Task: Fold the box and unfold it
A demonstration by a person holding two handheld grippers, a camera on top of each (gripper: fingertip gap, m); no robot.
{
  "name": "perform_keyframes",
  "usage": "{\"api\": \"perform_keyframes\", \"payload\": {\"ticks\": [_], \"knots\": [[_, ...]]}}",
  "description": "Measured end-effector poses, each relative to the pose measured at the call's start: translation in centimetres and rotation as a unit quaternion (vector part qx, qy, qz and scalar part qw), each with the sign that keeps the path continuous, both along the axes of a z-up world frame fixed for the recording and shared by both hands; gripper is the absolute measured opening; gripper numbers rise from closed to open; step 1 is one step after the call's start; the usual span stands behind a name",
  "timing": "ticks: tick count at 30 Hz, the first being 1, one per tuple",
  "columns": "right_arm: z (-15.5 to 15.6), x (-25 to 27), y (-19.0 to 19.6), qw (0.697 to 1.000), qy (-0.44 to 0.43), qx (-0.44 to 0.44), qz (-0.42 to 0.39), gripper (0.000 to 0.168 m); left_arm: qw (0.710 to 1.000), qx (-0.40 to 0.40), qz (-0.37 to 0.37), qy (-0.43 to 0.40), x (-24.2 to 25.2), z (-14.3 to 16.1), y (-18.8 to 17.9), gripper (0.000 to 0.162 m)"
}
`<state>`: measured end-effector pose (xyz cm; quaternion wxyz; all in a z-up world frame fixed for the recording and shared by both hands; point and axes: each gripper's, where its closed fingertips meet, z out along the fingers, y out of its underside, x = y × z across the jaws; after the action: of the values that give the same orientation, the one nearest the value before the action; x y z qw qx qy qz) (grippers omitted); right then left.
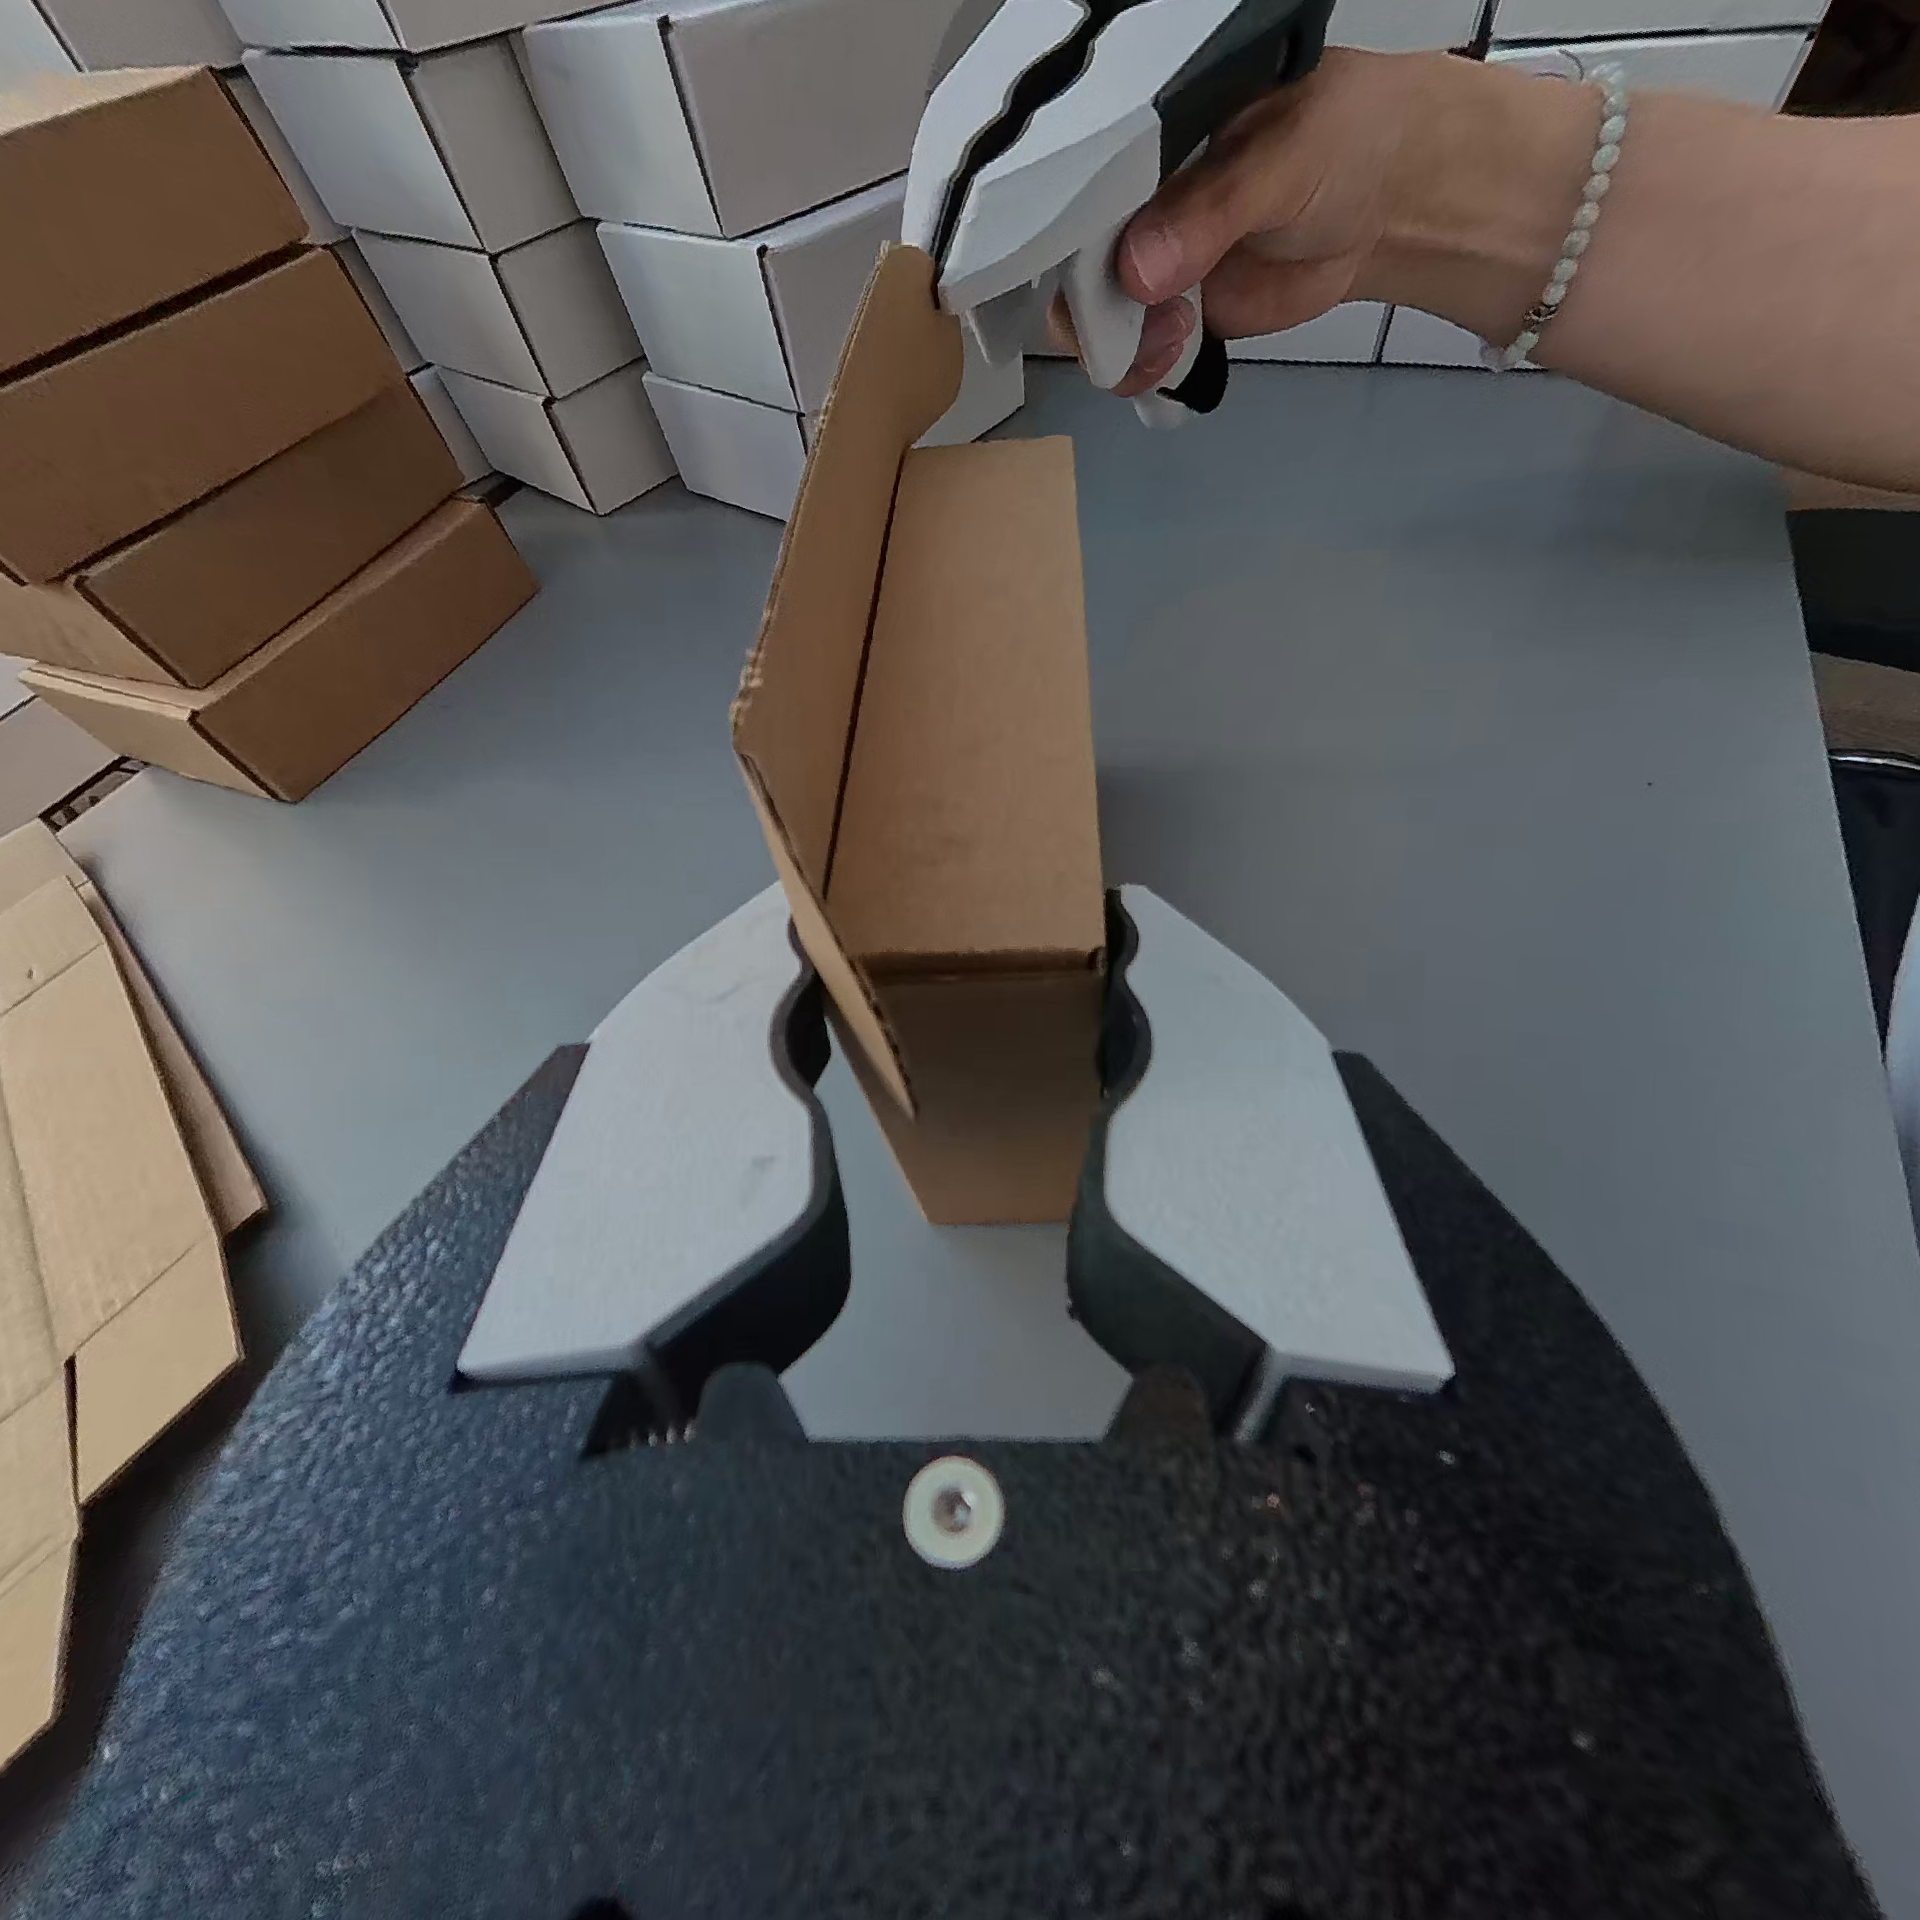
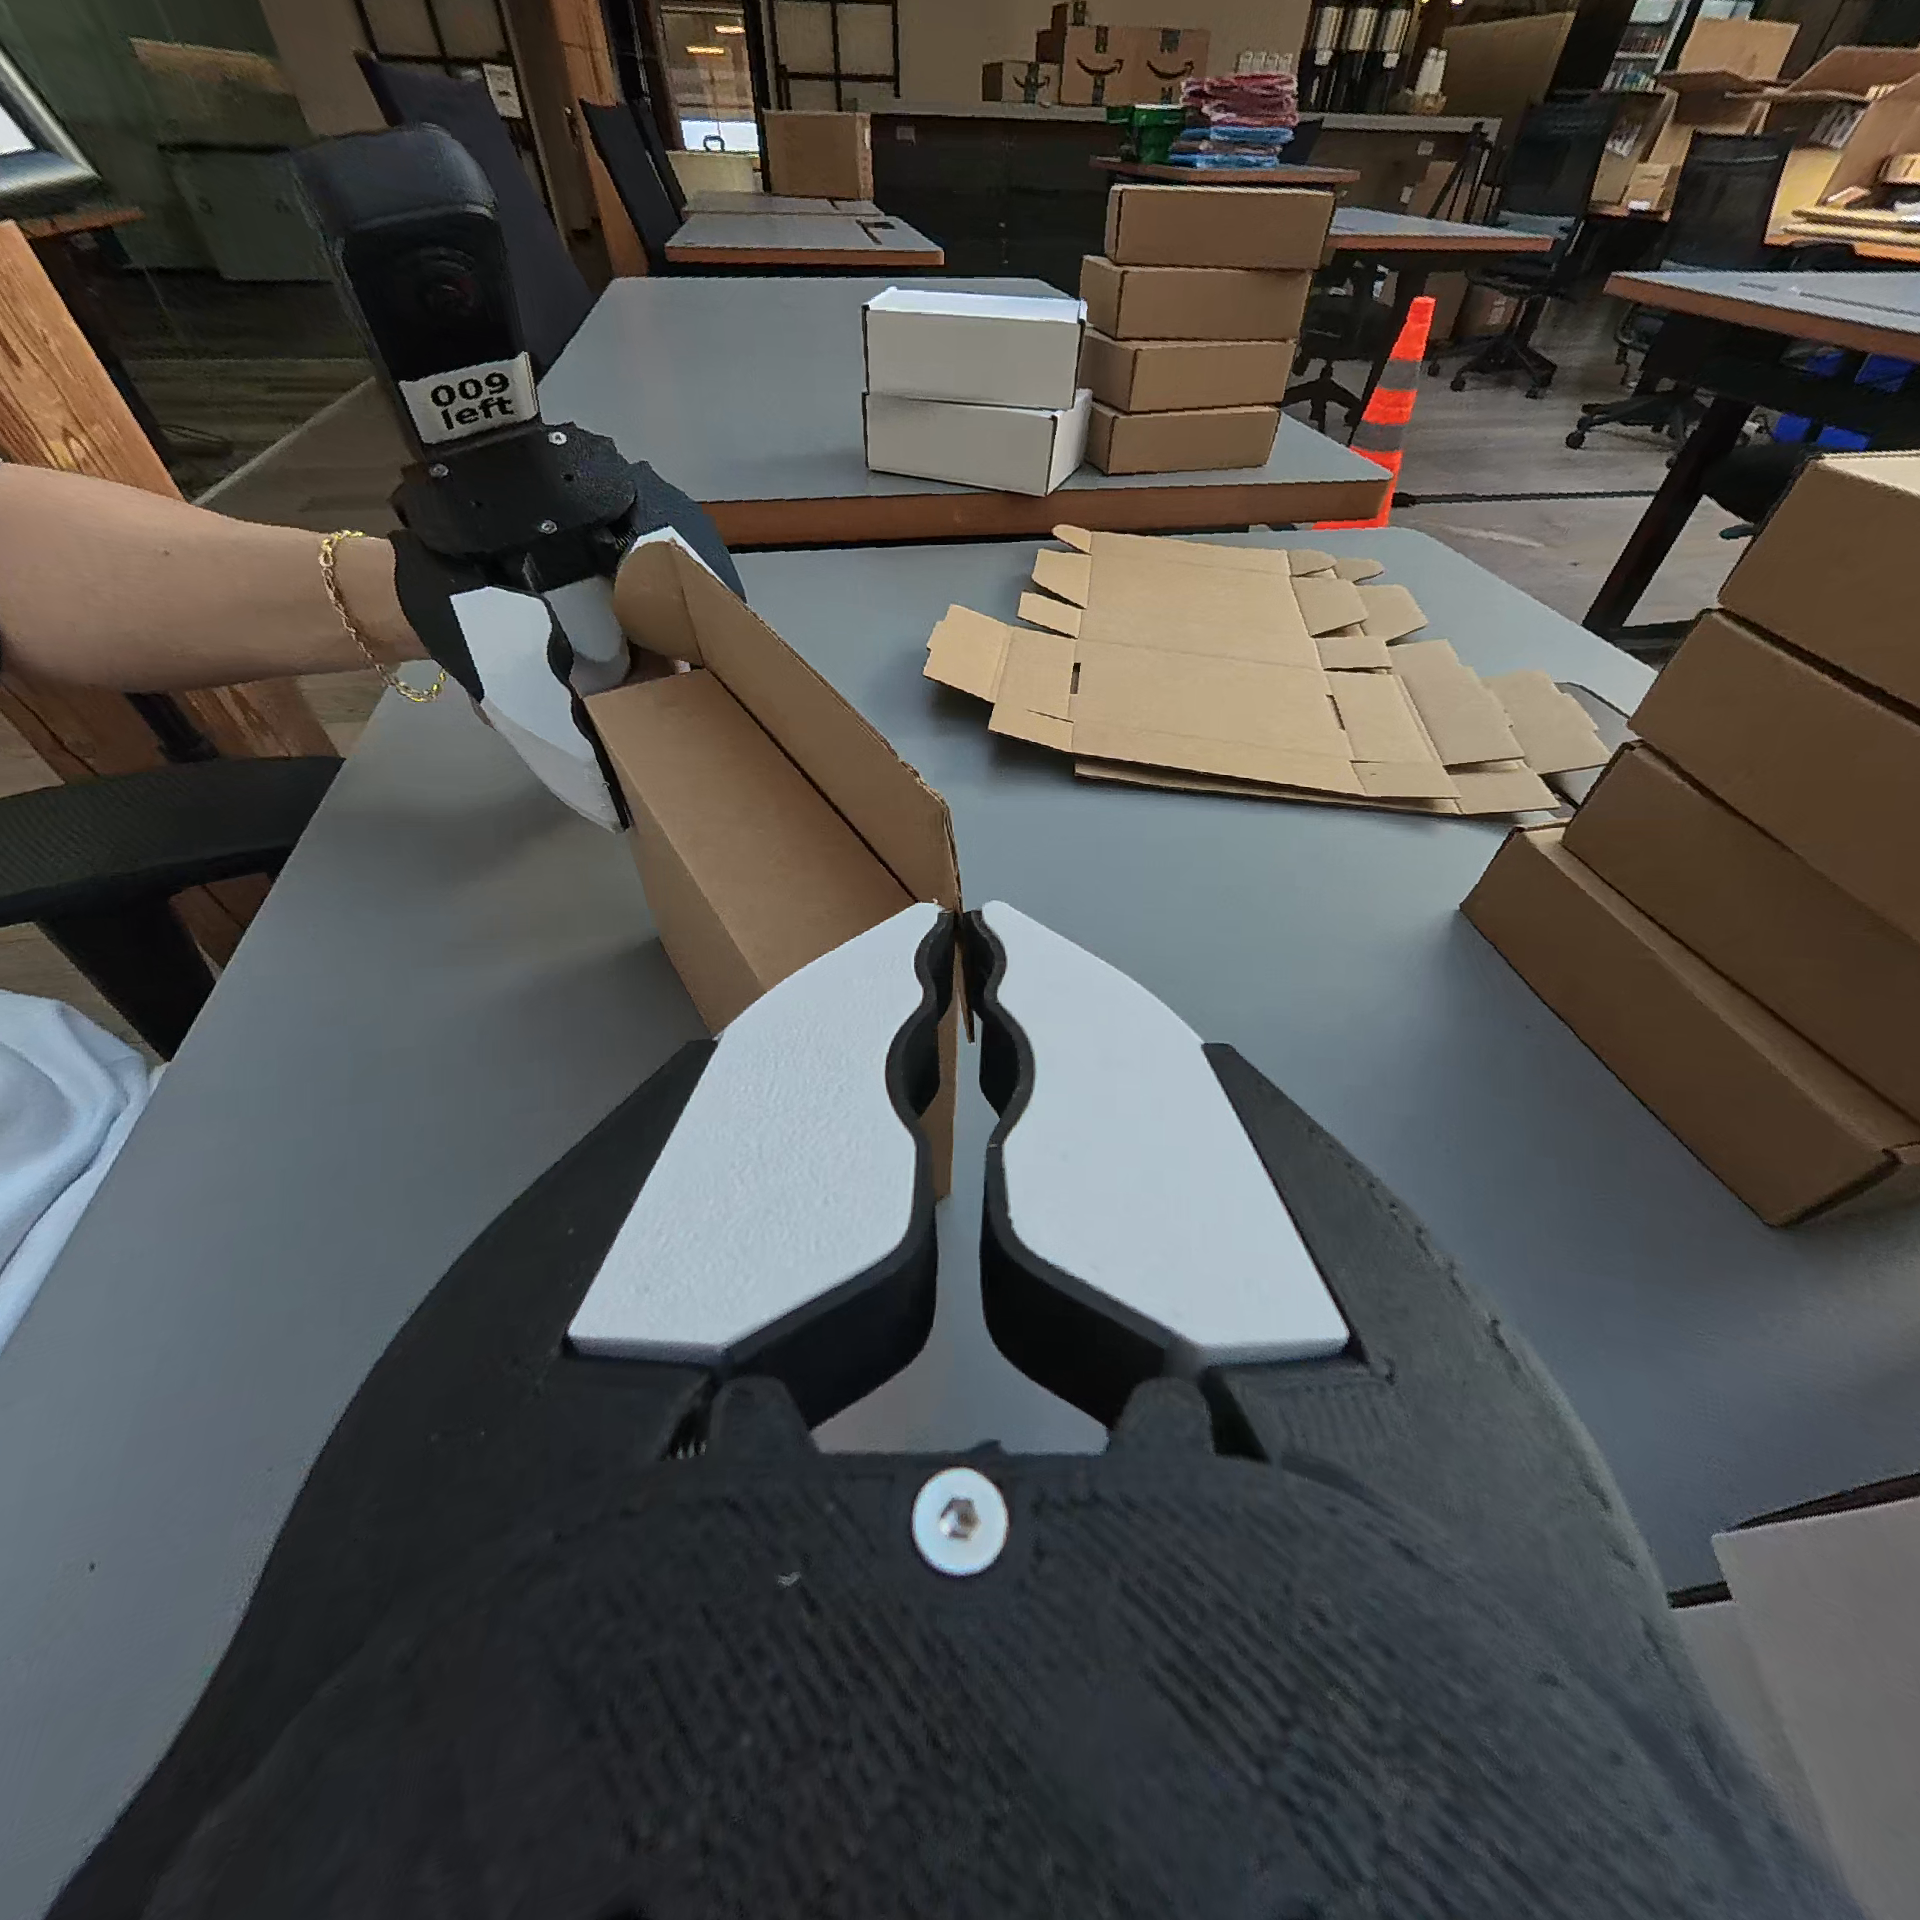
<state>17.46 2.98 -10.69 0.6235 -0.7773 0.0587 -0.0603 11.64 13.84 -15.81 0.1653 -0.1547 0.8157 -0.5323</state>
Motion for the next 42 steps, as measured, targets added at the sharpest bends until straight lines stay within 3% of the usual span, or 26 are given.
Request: {"api": "perform_keyframes", "payload": {"ticks": [6,13,30,35,38,41,42], "knots": [[0.0,-0.2,0.2,0.999,0.041,0.001,-0.022,0.001,0.998,0.033,0.013,0.045,0.1,-0.3,0.3,0.049],[0.1,-0.6,1.3,0.986,0.137,0.061,-0.076,0.003,0.996,0.062,0.033,0.052,0.6,-0.5,0.4,0.049],[-1.2,-0.4,1.1,0.986,0.046,0.01,-0.158,0.002,0.995,0.074,0.059,0.031,1.0,-0.4,0.5,0.051],[-1.2,0.0,1.6,0.981,0.033,-0.01,-0.19,0.001,0.993,0.059,0.103,-0.021,0.7,1.7,2.1,0.061],[-1.3,0.0,1.7,0.978,0.019,-0.028,-0.205,0.001,0.991,0.019,0.124,-0.037,-0.7,3.8,3.3,0.054],[-1.3,-0.1,1.9,0.978,0.01,-0.036,-0.207,0.002,0.985,0.009,0.16,-0.061,-1.3,5.0,4.6,0.026],[-1.3,-0.2,2.0,0.978,0.011,-0.036,-0.207,0.002,0.984,0.012,0.169,-0.061,-1.4,5.0,4.8,0.023]]}}
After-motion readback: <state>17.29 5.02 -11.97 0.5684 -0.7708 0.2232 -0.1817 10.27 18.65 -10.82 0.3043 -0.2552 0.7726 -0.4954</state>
